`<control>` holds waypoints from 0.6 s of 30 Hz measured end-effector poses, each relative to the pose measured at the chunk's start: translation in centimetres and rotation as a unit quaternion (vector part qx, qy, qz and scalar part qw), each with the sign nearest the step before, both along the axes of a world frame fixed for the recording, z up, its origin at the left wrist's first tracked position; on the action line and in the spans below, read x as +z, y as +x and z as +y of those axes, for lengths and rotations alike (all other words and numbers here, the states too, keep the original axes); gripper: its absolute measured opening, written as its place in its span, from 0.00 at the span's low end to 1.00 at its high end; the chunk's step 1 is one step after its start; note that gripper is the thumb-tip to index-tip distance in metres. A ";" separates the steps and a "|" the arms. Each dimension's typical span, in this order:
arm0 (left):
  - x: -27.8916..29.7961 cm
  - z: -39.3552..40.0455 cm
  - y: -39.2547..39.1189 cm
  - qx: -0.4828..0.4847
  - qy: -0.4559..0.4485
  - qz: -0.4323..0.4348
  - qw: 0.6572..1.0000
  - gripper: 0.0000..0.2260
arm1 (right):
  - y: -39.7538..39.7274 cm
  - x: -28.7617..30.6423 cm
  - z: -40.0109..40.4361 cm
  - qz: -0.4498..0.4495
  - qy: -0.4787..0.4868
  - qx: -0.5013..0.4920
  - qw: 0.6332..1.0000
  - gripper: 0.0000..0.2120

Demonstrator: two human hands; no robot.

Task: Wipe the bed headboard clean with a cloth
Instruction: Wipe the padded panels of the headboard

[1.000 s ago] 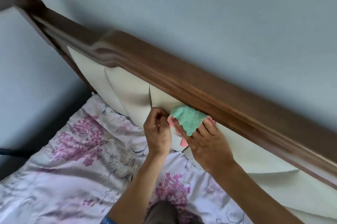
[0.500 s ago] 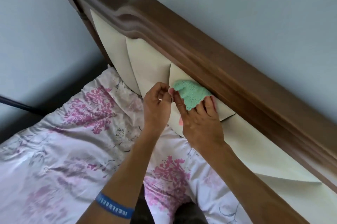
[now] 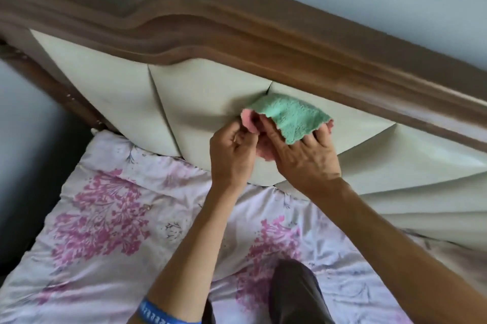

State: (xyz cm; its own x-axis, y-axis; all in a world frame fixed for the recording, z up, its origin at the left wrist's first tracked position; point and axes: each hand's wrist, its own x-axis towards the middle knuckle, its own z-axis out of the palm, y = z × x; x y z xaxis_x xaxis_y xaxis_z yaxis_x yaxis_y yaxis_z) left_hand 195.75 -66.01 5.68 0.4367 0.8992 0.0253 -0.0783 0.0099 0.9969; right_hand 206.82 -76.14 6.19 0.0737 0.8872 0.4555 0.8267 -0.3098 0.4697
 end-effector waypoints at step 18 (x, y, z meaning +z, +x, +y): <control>-10.7 -6.8 -2.3 0.056 0.040 -0.030 0.997 0.06 | 1.8 -12.1 -6.7 -0.025 -0.066 -0.028 0.997 0.42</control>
State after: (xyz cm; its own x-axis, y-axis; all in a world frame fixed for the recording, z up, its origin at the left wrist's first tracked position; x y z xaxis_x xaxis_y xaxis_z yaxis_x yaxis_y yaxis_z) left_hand 193.45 -72.81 -4.98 0.3284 0.9366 0.1222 -0.1349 -0.0816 0.9875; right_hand 208.59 -82.79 -5.88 0.1041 0.9349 0.3393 0.7847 -0.2868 0.5495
